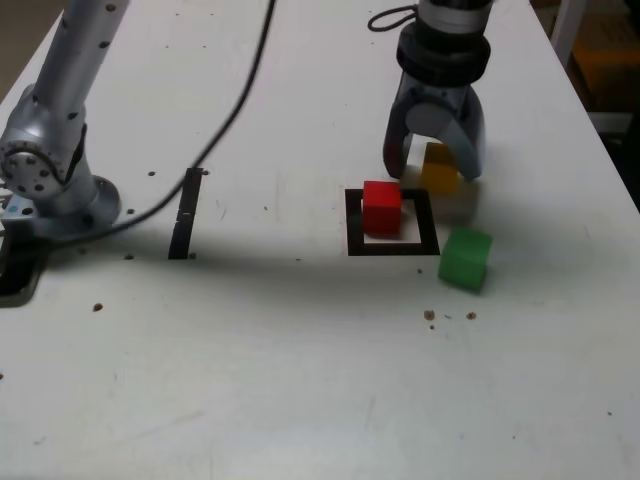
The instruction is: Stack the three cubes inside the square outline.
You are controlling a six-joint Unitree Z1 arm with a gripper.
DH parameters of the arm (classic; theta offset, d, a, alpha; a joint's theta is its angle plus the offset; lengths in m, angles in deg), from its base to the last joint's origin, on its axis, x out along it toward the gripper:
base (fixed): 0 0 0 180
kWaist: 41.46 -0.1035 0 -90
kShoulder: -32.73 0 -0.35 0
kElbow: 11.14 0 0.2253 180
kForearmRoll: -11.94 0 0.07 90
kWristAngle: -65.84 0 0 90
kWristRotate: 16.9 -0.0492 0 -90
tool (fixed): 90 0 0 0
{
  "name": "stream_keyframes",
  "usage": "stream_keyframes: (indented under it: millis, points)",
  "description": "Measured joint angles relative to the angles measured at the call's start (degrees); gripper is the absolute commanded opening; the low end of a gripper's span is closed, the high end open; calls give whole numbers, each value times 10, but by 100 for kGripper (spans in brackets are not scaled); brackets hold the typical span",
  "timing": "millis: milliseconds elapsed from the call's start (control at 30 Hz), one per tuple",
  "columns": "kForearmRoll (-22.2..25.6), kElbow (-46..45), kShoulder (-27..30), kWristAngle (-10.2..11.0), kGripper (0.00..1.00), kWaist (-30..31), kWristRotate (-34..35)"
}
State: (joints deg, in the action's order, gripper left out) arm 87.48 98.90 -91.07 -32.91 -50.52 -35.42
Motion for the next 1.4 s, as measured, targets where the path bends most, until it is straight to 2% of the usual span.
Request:
stream_keyframes:
  millis: [67,167,367,467,633,767,933,1233,1400]
  points:
    - [-1,2,-2,0,69,0,-2]
    - [-4,7,-5,0,57,-2,-7]
    - [-12,20,-9,21,33,-2,-16]
    - [-12,32,-9,30,26,-2,-24]
    - [-10,39,-9,30,18,-2,-33]
    - [-6,43,-5,25,17,-2,-36]
    - [4,44,7,29,17,-2,-36]
    - [63,38,103,49,17,1,1]
    - [71,9,146,52,17,17,45]
